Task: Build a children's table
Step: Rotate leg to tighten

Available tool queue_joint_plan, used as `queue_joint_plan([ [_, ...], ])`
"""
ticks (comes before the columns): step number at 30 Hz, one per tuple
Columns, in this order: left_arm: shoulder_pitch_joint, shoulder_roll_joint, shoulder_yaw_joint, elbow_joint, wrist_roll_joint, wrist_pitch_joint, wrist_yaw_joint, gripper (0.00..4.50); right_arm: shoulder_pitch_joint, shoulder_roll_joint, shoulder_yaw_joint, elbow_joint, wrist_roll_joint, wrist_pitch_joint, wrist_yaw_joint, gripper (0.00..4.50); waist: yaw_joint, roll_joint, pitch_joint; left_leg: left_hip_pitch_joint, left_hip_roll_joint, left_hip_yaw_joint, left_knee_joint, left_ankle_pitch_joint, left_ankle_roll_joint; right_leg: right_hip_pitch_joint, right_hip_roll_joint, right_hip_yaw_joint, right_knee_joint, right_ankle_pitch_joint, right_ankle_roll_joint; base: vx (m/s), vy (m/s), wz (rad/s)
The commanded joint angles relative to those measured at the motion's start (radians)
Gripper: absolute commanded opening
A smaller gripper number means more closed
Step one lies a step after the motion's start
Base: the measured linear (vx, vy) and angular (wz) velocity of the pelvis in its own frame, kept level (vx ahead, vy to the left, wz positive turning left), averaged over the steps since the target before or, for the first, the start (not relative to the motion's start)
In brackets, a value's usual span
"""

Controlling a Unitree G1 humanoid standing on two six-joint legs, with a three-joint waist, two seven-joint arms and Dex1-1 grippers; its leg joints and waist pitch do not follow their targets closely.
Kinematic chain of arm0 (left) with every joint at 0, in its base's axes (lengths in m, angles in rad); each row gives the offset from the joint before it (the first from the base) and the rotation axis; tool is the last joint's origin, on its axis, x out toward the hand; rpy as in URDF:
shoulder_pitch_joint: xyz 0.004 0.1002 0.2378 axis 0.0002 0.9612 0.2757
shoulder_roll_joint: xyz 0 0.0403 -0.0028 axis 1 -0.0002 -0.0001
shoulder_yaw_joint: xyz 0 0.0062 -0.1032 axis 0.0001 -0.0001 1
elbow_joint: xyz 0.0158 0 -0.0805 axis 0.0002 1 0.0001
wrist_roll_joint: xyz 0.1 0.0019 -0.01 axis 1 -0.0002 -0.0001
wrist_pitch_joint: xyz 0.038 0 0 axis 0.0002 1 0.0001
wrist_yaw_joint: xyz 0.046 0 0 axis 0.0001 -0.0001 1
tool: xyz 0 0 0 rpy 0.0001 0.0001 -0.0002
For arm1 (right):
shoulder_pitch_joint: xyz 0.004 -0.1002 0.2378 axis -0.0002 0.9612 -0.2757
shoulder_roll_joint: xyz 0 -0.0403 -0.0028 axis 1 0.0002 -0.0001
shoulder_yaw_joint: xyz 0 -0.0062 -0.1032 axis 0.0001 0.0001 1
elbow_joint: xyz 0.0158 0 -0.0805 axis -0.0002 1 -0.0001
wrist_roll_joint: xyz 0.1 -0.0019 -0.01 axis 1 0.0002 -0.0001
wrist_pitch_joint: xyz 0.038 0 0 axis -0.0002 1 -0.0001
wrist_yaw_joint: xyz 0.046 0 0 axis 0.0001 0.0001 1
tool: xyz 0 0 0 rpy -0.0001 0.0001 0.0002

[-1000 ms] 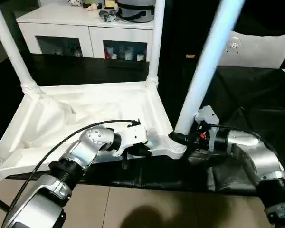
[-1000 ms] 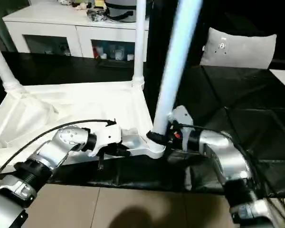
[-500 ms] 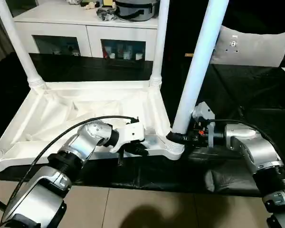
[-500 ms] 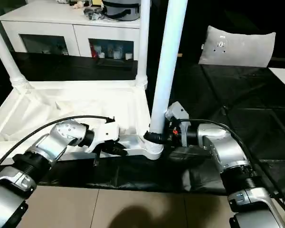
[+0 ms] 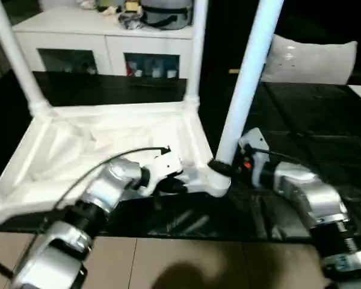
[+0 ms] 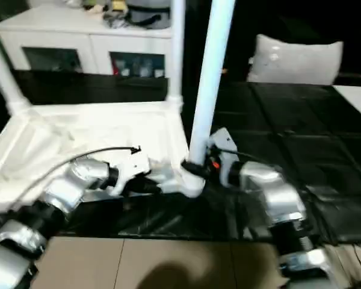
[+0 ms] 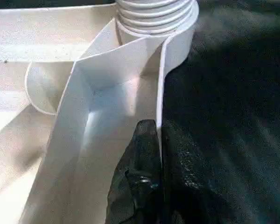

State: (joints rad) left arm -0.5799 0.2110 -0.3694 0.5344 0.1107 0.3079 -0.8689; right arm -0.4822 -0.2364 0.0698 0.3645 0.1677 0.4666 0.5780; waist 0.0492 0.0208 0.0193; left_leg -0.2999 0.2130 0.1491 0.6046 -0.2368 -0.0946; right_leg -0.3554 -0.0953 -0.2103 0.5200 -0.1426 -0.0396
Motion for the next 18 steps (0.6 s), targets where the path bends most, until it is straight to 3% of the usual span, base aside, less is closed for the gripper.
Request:
queue_joint_plan([
  [1,0.007,-0.085,-0.031,-0.07,-0.008,0.056,0.064,0.0,0.011,0.051,0.027,0.129,-0.026,0.072,-0.098,1.88,-0.031,0.022,-0.011,-0.016,0.075,-0.039,-0.12,-0.58,0.016,0.054,-0.052,0.003,-0.074,-0.584,0.089,0.0,0.0,0.0],
  [2,0.007,-0.1,-0.038,-0.085,0.003,0.071,0.073,0.0,0.0,0.063,0.017,0.148,-0.028,0.074,-0.126,1.88,-0.021,0.031,-0.006,-0.057,0.129,-0.062,-0.181,-0.7,0.016,0.095,-0.048,0.046,0.059,-0.452,0.053,-0.058,0.03,0.03],
  [3,0.006,-0.109,-0.046,-0.098,0.012,0.08,0.079,0.0,-0.01,0.071,0.012,0.16,-0.032,0.076,-0.147,1.88,0.002,0.036,-0.005,-0.034,0.124,-0.02,-0.214,-0.798,-0.003,0.05,-0.032,0.091,0.119,-0.177,-0.027,-0.058,0.03,0.03],
  [4,0.006,-0.112,-0.048,-0.102,0.015,0.082,0.08,0.0,-0.013,0.074,0.011,0.165,-0.033,0.075,-0.152,1.88,-0.01,-0.024,-0.012,0.031,0.039,-0.019,-0.135,-0.708,-0.013,0.005,-0.057,0.137,0.036,-0.415,-0.013,0.0,0.0,0.0],
  [5,0.008,-0.113,-0.066,-0.121,0.032,0.089,0.084,0.0,-0.028,0.089,0.008,0.18,-0.039,0.089,-0.178,1.88,-0.004,-0.047,-0.005,0.038,-0.014,-0.007,-0.076,-0.576,-0.017,-0.027,-0.072,0.12,-0.047,-0.732,0.039,0.046,-0.091,-0.07],
  [6,0.01,-0.108,-0.07,-0.125,0.038,0.091,0.084,0.0,-0.03,0.091,0.007,0.181,-0.042,0.094,-0.183,1.88,-0.009,-0.06,-0.001,0.055,-0.062,0.017,0.035,-0.338,0.006,-0.067,-0.109,0.089,-0.123,-1.099,0.116,0.046,-0.091,-0.07],
  [7,0.011,-0.101,-0.075,-0.129,0.044,0.092,0.084,0.0,-0.032,0.094,0.006,0.18,-0.046,0.1,-0.189,1.88,0.002,-0.032,-0.016,-0.018,-0.029,-0.015,-0.023,-0.247,0.012,0.02,-0.128,0.088,-0.09,-1.011,0.123,0.048,-0.037,-0.31],
  [8,0.013,-0.097,-0.077,-0.131,0.047,0.093,0.084,0.0,-0.033,0.096,0.006,0.179,-0.048,0.103,-0.192,1.88,0.002,-0.029,-0.024,-0.05,-0.017,-0.027,-0.051,-0.224,0.011,0.04,-0.114,0.081,-0.07,-0.901,0.125,0.068,0.029,-0.32],
  [9,0.017,-0.077,-0.081,-0.137,0.065,0.103,0.087,0.0,-0.037,0.099,0.004,0.179,-0.058,0.112,-0.202,1.88,0.007,-0.018,-0.03,-0.063,0.001,-0.041,-0.079,-0.192,-0.005,0.047,-0.095,0.09,-0.048,-0.672,0.092,0.068,0.029,-0.32],
  [10,0.018,-0.069,-0.081,-0.137,0.073,0.105,0.089,0.0,-0.04,0.099,0.005,0.181,-0.063,0.113,-0.205,1.88,0.013,-0.018,-0.03,-0.038,0.0,-0.034,-0.082,-0.2,0.002,0.025,-0.083,0.097,-0.047,-0.569,0.045,0.0,0.0,0.0],
  [11,0.018,-0.061,-0.08,-0.139,0.078,0.115,0.095,0.0,-0.045,0.101,0.003,0.19,-0.065,0.115,-0.211,1.88,0.012,-0.011,-0.026,-0.024,-0.001,-0.024,-0.084,-0.21,0.003,0.012,-0.076,0.103,-0.046,-0.548,-0.008,0.0,0.0,0.0],
  [12,0.018,-0.057,-0.079,-0.138,0.081,0.118,0.099,0.0,-0.047,0.101,0.001,0.195,-0.065,0.115,-0.211,1.88,0.01,-0.007,-0.024,-0.028,0.002,-0.025,-0.088,-0.226,0.003,0.017,-0.076,0.103,-0.044,-0.55,-0.021,0.0,0.0,0.0],
  [13,0.018,-0.051,-0.077,-0.138,0.087,0.123,0.104,0.0,-0.05,0.102,-0.002,0.202,-0.063,0.112,-0.211,1.88,0.003,-0.006,-0.022,-0.042,0.01,-0.033,-0.095,-0.267,-0.004,0.027,-0.074,0.101,-0.04,-0.545,-0.026,0.0,0.0,0.0],
  [14,0.015,-0.044,-0.074,-0.133,0.093,0.124,0.109,0.0,-0.053,0.103,-0.006,0.211,-0.059,0.107,-0.209,1.88,0.001,-0.006,-0.022,-0.044,0.01,-0.035,-0.096,-0.288,-0.007,0.028,-0.073,0.101,-0.039,-0.541,-0.022,0.0,0.0,0.0],
  [15,0.015,-0.044,-0.074,-0.133,0.093,0.124,0.109,0.0,-0.053,0.103,-0.006,0.211,-0.059,0.107,-0.209,1.88,0.0,-0.008,-0.023,-0.035,0.01,-0.036,-0.096,-0.323,-0.008,0.023,-0.073,0.102,-0.042,-0.543,-0.021,0.0,0.0,0.0],
  [17,0.011,-0.033,-0.068,-0.13,0.101,0.125,0.114,0.0,-0.063,0.103,-0.011,0.228,-0.056,0.098,-0.211,1.88,-0.005,-0.018,-0.021,-0.034,0.009,-0.037,-0.098,-0.341,-0.004,0.022,-0.073,0.103,-0.043,-0.55,-0.024,0.0,0.0,0.0],
  [18,0.007,-0.024,-0.063,-0.128,0.1,0.122,0.112,0.0,-0.07,0.105,-0.014,0.237,-0.058,0.092,-0.211,1.88,-0.006,-0.015,-0.02,-0.033,0.008,-0.037,-0.098,-0.347,-0.002,0.02,-0.074,0.104,-0.044,-0.56,-0.025,0.0,0.0,0.0],
])
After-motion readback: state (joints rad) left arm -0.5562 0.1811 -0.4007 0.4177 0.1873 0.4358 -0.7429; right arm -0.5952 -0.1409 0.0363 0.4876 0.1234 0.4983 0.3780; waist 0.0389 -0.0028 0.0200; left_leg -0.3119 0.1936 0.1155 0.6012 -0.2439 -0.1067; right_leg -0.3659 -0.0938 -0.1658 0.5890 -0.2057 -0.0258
